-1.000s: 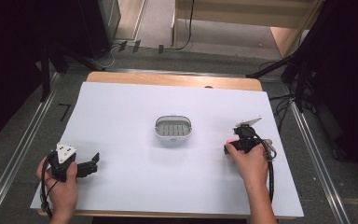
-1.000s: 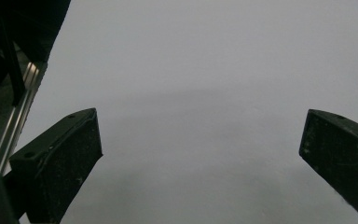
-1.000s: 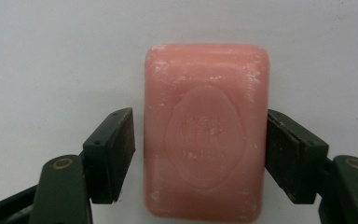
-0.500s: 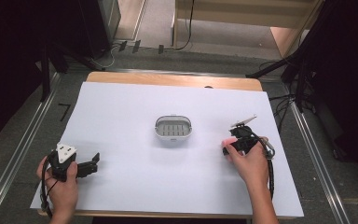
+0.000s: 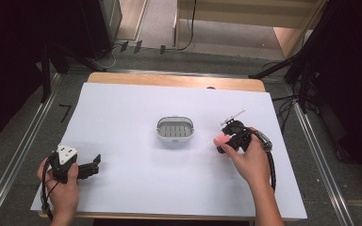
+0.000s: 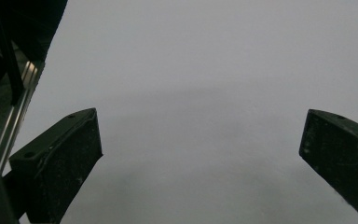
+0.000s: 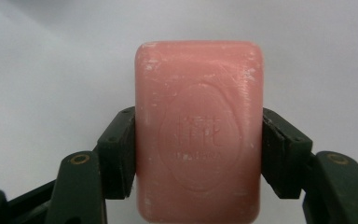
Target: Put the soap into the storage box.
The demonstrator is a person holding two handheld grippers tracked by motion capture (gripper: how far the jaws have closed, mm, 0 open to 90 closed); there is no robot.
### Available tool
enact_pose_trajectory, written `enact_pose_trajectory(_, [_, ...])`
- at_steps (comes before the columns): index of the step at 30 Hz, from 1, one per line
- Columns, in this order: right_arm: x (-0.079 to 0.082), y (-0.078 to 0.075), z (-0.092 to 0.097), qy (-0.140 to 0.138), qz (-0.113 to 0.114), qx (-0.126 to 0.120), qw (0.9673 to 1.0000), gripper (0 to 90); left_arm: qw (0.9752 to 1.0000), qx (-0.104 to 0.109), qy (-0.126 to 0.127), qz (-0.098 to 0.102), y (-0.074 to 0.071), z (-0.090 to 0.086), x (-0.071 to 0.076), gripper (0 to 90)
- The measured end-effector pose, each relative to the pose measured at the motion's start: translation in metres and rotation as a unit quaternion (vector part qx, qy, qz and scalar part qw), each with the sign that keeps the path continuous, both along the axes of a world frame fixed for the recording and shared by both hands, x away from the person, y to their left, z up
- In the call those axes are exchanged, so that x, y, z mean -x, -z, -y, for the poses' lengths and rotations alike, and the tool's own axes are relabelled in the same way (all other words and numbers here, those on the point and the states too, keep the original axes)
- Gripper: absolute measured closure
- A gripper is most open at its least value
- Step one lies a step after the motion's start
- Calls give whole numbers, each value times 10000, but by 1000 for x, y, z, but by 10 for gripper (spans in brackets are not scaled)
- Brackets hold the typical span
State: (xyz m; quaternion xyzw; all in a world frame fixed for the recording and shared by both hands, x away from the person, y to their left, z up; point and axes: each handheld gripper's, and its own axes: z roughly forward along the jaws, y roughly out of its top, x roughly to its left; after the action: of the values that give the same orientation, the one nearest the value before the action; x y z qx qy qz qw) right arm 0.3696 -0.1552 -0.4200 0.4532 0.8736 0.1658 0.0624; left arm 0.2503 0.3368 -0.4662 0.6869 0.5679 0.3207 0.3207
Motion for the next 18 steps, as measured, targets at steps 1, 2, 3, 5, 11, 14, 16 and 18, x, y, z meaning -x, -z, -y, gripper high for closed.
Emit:
enact_pose_trajectory(1, [0, -2, -2, -80, 54, -1, 10000, 383, 10000, 0, 0, 0, 0, 0, 0, 0])
enact_pose_trajectory(2, [0, -2, -2, -80, 54, -1, 10000, 383, 10000, -10, -3, -5, 0, 0, 0, 0])
enact_pose_trajectory(3, [0, -4, -4, -156, 96, -26, 9998, 383, 10000, -8, -6, -2, 0, 0, 0, 0])
enact_pose_trajectory(5, [-1, -9, -11, -532, 234, -118, 9982, 383, 10000, -4, -2, -1, 0, 0, 0, 0])
enact_pose_trajectory(11, [-3, -19, -30, -1273, 262, 2, 9915, 383, 10000, -5, -3, -4, 0, 0, 0, 0])
enact_pose_trajectory(14, [-4, -22, -34, -1431, 251, -25, 9894, 383, 10000, -7, -7, -7, 0, 0, 0, 0])
enact_pose_trajectory(16, [-6, -24, -37, -1562, 244, -18, 9874, 383, 10000, -13, -5, -3, 0, 0, 0, 0])
enact_pose_trajectory(18, [-7, -27, -39, -1651, 246, 14, 9860, 383, 10000, -5, -6, -7, 0, 0, 0, 0])
